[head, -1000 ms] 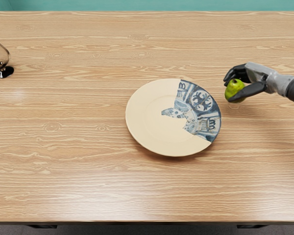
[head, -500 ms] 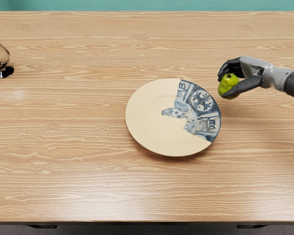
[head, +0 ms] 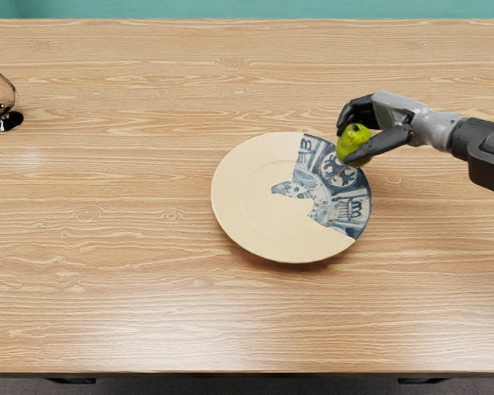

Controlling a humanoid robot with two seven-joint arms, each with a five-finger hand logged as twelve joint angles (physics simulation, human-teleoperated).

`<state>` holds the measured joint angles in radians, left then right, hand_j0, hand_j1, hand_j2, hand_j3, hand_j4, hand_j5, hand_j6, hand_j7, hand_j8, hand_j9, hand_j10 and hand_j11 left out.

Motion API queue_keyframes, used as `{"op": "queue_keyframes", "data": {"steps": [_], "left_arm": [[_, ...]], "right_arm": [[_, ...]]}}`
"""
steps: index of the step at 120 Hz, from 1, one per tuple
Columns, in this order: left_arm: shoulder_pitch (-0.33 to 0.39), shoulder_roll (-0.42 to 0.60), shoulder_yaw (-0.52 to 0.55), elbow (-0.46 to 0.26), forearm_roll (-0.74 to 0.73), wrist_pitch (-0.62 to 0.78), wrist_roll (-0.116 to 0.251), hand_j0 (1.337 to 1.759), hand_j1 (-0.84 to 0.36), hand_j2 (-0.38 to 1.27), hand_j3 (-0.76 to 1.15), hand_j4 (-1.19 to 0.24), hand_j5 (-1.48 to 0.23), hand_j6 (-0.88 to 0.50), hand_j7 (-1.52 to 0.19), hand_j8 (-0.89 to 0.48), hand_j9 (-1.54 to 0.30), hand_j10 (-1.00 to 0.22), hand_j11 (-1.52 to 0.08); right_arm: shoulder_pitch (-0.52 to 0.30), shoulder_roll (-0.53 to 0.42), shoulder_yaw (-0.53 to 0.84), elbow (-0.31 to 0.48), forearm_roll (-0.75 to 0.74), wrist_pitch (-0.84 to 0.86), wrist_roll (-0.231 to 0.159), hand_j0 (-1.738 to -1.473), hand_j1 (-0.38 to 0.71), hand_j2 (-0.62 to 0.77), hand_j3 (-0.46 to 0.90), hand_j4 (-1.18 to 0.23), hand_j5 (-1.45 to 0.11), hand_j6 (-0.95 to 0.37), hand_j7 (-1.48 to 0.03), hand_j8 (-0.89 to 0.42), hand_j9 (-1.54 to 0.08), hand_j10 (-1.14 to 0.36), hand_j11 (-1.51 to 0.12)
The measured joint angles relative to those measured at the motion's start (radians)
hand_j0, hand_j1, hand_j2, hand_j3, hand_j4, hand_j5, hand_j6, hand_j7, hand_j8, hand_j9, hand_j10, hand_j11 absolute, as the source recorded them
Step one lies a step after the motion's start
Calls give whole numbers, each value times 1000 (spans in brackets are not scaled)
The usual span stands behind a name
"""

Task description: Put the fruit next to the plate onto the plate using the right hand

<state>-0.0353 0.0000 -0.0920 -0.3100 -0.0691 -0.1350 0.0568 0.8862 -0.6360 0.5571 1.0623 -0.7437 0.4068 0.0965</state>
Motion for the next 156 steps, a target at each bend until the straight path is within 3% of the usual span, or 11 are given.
{"op": "queue_keyframes", "data": {"steps": [37, 127, 140, 156], "left_arm": [[0, 0, 0, 0, 0, 0, 0, 1658, 346, 0, 0, -2, -3, -2, -3, -2, -3, -2, -3], [0, 0, 0, 0, 0, 0, 0, 1658, 346, 0, 0, -2, -3, -2, -3, -2, -3, -2, -3], [0, 0, 0, 0, 0, 0, 0, 1658, 346, 0, 0, -2, -3, -2, -3, -2, -3, -2, -3], [0, 0, 0, 0, 0, 0, 0, 1658, 346, 0, 0, -2, -3, -2, -3, -2, -3, -2, -3]], "right_arm": [[7, 48, -2, 1, 1, 0, 0, -1652, 185, 113, 0, -718, -977, -679, -951, -420, -972, -352, -970], [-9, 75, -42, 35, 2, 0, 1, -1652, 184, 137, 0, -717, -978, -690, -950, -422, -965, -360, -971], [-10, 75, -38, 35, 7, -2, 1, -1654, 181, 115, 0, -632, -855, -619, -835, -430, -845, -369, -850], [-10, 63, -33, 35, 36, -4, 0, -1656, 34, 43, 0, -420, -563, -413, -552, -315, -558, -283, -560]]}}
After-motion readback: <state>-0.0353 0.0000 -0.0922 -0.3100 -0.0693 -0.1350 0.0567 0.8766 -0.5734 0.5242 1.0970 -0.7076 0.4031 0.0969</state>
